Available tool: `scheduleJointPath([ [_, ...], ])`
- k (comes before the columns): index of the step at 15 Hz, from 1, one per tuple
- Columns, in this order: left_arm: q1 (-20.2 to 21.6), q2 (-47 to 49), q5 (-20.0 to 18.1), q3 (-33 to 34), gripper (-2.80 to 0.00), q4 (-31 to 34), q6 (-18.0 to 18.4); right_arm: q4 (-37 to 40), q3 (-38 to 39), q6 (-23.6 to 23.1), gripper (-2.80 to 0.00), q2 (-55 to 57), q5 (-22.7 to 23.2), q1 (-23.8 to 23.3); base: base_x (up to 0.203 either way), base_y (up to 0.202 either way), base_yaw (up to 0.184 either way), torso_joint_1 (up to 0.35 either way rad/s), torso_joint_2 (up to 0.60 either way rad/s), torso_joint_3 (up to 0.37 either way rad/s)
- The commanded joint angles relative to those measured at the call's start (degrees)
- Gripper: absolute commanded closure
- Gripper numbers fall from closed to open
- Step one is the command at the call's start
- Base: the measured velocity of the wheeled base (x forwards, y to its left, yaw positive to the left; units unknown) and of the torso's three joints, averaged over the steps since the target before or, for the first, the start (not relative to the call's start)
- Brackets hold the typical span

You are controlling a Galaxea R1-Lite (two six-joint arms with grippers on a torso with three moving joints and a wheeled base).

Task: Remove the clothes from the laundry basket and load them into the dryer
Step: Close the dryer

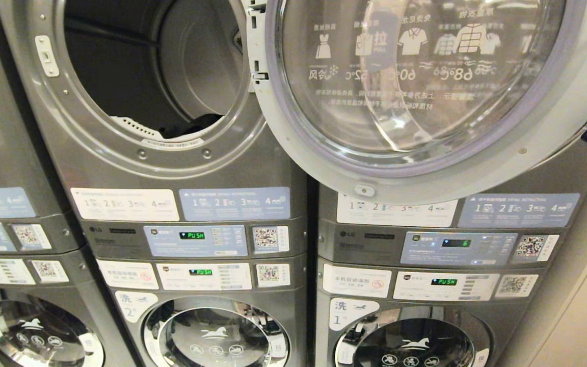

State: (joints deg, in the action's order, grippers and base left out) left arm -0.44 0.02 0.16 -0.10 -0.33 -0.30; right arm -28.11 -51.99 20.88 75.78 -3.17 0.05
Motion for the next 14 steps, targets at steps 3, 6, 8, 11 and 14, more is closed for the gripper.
scheduleJointPath([
  [3,0.00,-0.02,0.02,0.01,0.00,-0.02,-0.05,-2.08,4.29,-0.11,0.00,-4.18,6.95,0.12,0.000,0.000,0.000,0.000,0.00,0.000],
  [6,0.00,-0.02,0.02,0.01,0.00,-0.02,-0.05,-7.16,8.14,-0.13,0.00,-6.69,12.61,0.13,0.000,0.000,0.000,0.000,0.00,0.000],
  [8,0.00,-0.02,0.02,0.01,0.00,-0.02,0.03,-7.76,9.77,-0.16,0.00,-8.60,15.64,0.63,0.000,0.000,0.000,0.000,0.00,0.000],
  [11,0.00,-0.02,0.02,0.01,0.00,-0.02,-0.01,-7.77,10.99,-0.14,0.00,-11.48,20.75,5.43,0.000,0.000,0.000,0.000,0.00,0.000],
  [14,0.00,-0.02,0.02,0.01,0.00,-0.02,-0.05,-7.82,11.19,-0.06,0.00,-12.77,22.47,14.85,0.000,0.000,0.000,0.000,0.00,0.000],
])
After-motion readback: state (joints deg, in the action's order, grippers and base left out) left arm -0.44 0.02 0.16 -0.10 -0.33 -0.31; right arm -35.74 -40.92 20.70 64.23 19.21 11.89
